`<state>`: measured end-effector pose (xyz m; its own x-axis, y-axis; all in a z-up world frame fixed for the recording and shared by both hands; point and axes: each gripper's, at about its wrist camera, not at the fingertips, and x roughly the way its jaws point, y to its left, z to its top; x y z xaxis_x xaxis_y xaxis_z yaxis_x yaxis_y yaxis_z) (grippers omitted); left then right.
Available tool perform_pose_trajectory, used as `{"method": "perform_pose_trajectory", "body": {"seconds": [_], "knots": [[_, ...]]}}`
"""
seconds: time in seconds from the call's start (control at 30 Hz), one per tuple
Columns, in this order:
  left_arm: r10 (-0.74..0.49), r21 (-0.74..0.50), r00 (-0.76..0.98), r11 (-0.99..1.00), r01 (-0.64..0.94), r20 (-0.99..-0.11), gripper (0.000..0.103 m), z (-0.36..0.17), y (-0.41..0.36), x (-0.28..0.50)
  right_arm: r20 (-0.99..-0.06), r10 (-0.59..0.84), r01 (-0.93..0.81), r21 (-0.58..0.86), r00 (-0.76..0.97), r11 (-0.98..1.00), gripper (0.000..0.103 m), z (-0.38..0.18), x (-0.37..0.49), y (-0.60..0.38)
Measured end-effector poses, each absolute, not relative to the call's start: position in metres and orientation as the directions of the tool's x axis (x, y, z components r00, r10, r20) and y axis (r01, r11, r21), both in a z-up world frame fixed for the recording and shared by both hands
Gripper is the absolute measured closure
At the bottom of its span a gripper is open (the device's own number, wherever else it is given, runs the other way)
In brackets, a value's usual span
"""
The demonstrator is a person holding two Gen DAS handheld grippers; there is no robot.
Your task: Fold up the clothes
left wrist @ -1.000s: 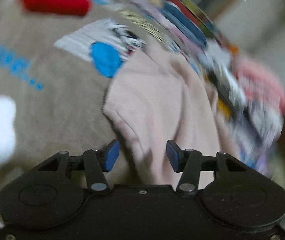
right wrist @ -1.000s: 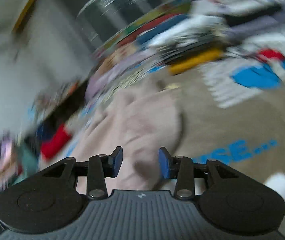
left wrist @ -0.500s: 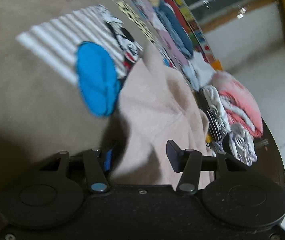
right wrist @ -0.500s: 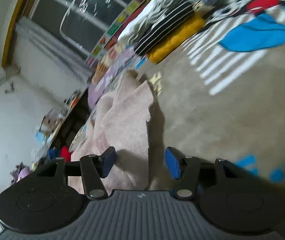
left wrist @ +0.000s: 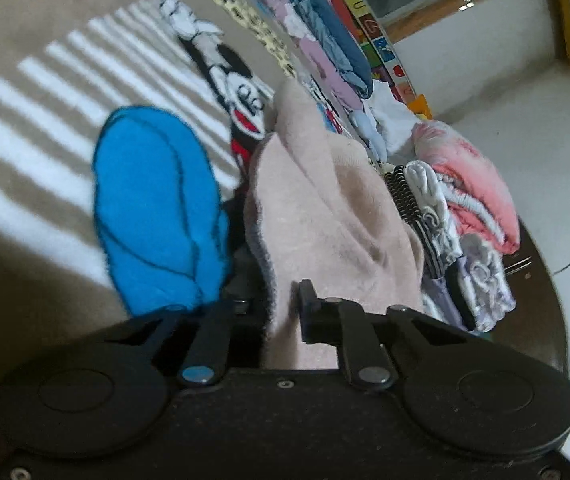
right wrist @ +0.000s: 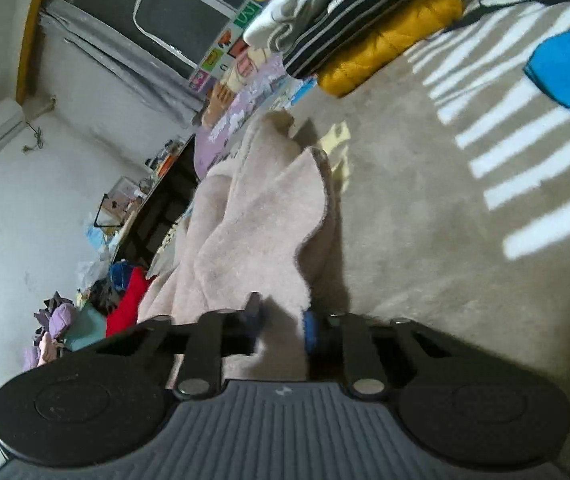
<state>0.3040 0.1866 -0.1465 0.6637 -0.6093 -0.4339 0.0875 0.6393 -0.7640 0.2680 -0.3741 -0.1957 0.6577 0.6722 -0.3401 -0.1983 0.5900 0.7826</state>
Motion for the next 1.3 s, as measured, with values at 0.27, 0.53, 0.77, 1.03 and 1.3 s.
{"method": "perform_pose_trajectory", "body": {"seconds": [0.27, 0.53, 0.77, 1.03, 1.3], "knots": [[-0.433, -0.563, 0.787, 0.816, 0.135, -0.44, 0.098, -0.114, 0.173, 0.266, -0.312, 0.565, -0.209, 0.708, 0.764, 0.674, 0.092, -0.182, 0.251, -0.372], [-0.269, -0.489, 0.866, 0.871, 0.032, -0.421, 0.099, -0.102, 0.189, 0.219, -0.269, 0.431, -0.11, 0.73, 0.861, 0.675, 0.092, -0.175, 0.219, -0.394], [-0.147, -0.524, 0.891, 0.844, -0.114, -0.43, 0.099, -0.104, 0.218, 0.179, -0.289, 0.315, 0.0, 0.737, 0.904, 0.676, 0.093, -0.173, 0.191, -0.419], [-0.049, -0.588, 0.868, 0.755, -0.291, -0.494, 0.101, -0.12, 0.253, 0.155, -0.374, 0.219, 0.136, 0.723, 0.901, 0.677, 0.093, -0.189, 0.174, -0.433], [0.011, -0.636, 0.866, 0.674, -0.376, -0.5, 0.094, -0.12, 0.276, 0.122, -0.381, 0.091, 0.263, 0.773, 0.92, 0.577, 0.079, -0.204, 0.153, -0.453]]}}
